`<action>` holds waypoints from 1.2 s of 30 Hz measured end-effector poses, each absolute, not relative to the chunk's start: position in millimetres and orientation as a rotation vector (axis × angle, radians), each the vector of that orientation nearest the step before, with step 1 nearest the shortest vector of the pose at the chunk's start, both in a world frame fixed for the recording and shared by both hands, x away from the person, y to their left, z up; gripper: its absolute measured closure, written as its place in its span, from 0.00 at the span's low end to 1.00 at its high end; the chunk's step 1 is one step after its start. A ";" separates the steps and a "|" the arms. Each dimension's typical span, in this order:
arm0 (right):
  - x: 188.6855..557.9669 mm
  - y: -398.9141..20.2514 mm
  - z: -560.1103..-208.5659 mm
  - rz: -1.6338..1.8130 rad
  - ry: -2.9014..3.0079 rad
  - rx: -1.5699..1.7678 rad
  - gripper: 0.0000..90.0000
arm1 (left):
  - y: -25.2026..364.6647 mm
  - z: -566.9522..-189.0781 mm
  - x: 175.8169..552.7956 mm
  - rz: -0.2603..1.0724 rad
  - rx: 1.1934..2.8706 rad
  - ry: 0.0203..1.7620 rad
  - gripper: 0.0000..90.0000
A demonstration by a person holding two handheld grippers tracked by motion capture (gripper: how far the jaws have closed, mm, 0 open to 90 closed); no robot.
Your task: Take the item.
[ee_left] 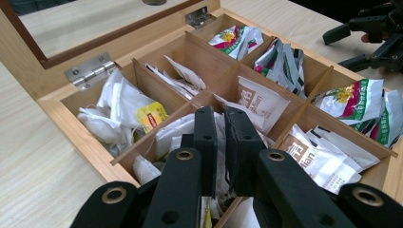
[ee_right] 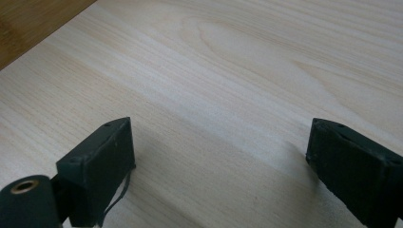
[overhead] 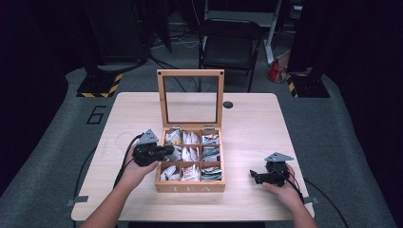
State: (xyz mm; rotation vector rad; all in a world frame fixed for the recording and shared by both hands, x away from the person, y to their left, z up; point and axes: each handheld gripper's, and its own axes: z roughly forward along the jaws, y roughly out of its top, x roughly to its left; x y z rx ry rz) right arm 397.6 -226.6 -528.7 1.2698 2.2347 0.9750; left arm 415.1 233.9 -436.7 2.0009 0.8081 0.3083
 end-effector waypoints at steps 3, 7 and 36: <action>397.6 -226.6 -528.7 0.975 2.235 1.270 0.09 | 237.1 -430.4 415.9 0.310 1.993 0.813 0.93; 397.5 -226.6 -528.7 0.975 2.235 1.271 0.09 | 241.0 -422.6 415.9 0.323 1.985 0.819 0.93; 397.5 -226.6 -528.7 0.975 2.235 1.270 0.09 | 263.5 -380.0 413.3 0.424 1.947 0.805 0.93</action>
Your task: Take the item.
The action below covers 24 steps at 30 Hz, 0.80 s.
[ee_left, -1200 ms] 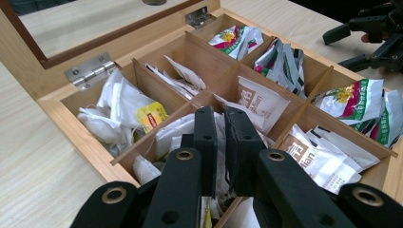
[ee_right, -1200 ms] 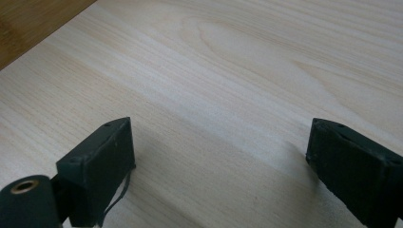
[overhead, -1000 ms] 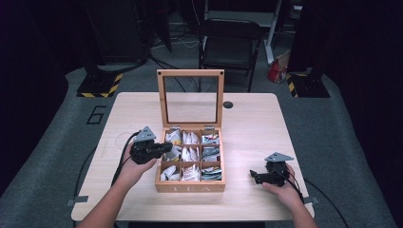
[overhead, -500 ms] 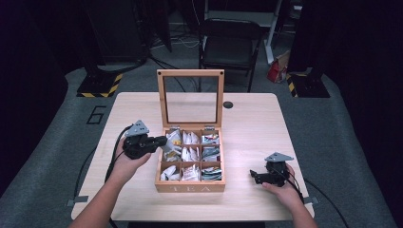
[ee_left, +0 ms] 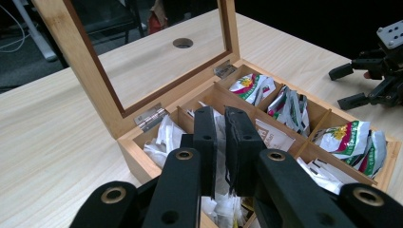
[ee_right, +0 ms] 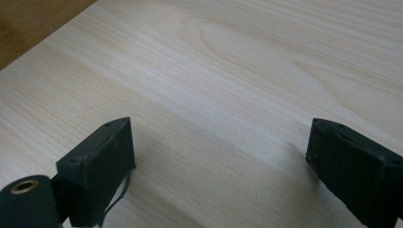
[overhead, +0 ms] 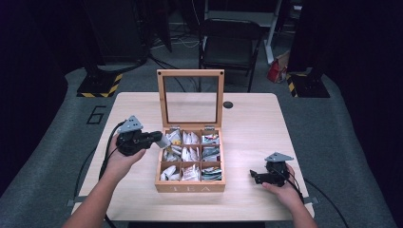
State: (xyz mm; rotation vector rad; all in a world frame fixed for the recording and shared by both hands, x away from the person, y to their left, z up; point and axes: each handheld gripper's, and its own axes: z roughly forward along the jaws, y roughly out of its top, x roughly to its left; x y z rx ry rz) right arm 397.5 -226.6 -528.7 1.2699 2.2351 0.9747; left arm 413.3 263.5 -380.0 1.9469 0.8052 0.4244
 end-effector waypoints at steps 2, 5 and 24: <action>397.5 -226.6 -528.7 0.975 2.235 1.270 0.09 | 264.6 -379.4 413.4 0.424 1.950 0.808 0.93; 397.5 -226.6 -528.7 0.974 2.235 1.270 0.09 | 266.0 -379.1 413.6 0.430 1.944 0.811 0.93; 397.5 -226.6 -528.7 0.975 2.235 1.270 0.09 | 296.8 -361.4 412.1 0.505 1.892 0.868 0.93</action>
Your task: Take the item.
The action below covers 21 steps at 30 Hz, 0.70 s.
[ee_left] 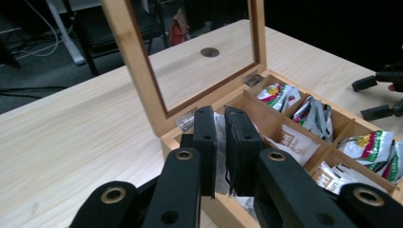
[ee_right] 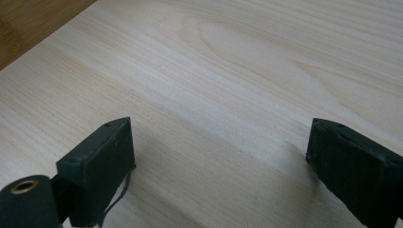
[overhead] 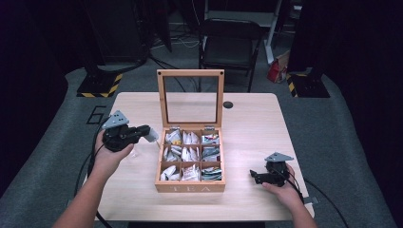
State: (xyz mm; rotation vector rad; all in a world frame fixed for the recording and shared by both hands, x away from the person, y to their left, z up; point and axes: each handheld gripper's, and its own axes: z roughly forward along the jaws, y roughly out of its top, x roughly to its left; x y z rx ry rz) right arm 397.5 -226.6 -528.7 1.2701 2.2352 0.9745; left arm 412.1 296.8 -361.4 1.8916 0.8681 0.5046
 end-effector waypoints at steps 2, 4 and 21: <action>397.5 -226.6 -528.7 0.975 2.235 1.270 0.09 | 300.5 -360.1 412.2 0.512 1.894 0.871 0.93; 397.5 -226.6 -528.7 0.975 2.235 1.270 0.09 | 304.0 -359.0 411.9 0.520 1.897 0.879 0.93; 397.5 -226.6 -528.6 0.974 2.236 1.270 0.09 | 329.5 -357.3 411.3 0.554 1.854 0.939 0.93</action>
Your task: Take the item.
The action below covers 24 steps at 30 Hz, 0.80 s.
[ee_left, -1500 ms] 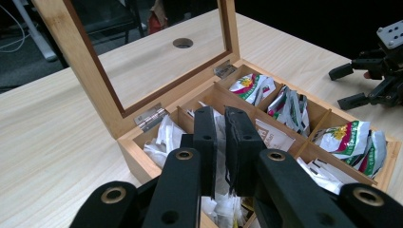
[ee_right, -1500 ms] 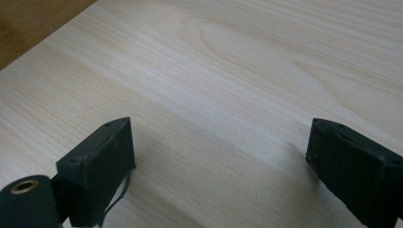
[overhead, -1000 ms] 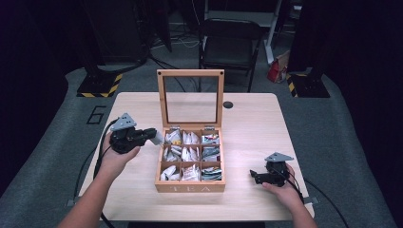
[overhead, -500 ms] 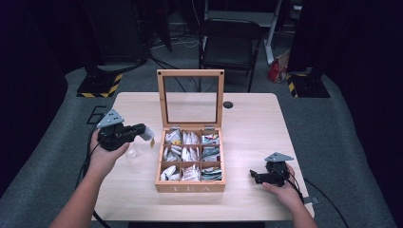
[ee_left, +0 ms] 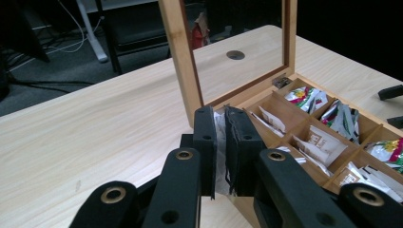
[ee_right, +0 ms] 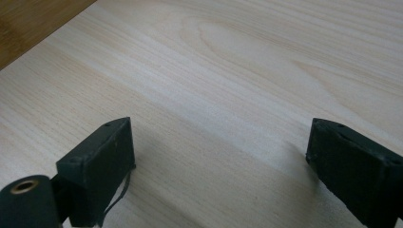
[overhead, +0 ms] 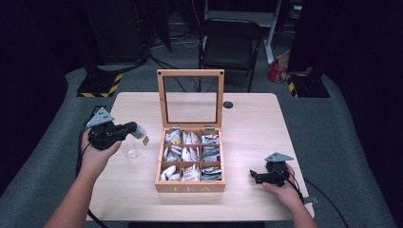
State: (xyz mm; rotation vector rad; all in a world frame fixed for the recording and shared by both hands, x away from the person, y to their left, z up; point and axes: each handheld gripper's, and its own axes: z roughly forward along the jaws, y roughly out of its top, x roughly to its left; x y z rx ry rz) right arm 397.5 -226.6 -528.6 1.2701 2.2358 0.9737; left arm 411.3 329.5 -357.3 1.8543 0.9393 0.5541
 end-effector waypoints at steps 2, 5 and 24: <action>397.5 -226.6 -528.7 0.974 2.235 1.270 0.09 | 331.9 -357.2 410.9 0.560 1.848 0.944 0.93; 397.5 -226.6 -528.7 0.974 2.235 1.271 0.09 | 335.2 -356.7 410.3 0.563 1.842 0.954 0.93; 397.5 -226.7 -528.7 0.974 2.235 1.269 0.09 | 359.8 -361.8 412.3 0.606 1.829 1.038 0.93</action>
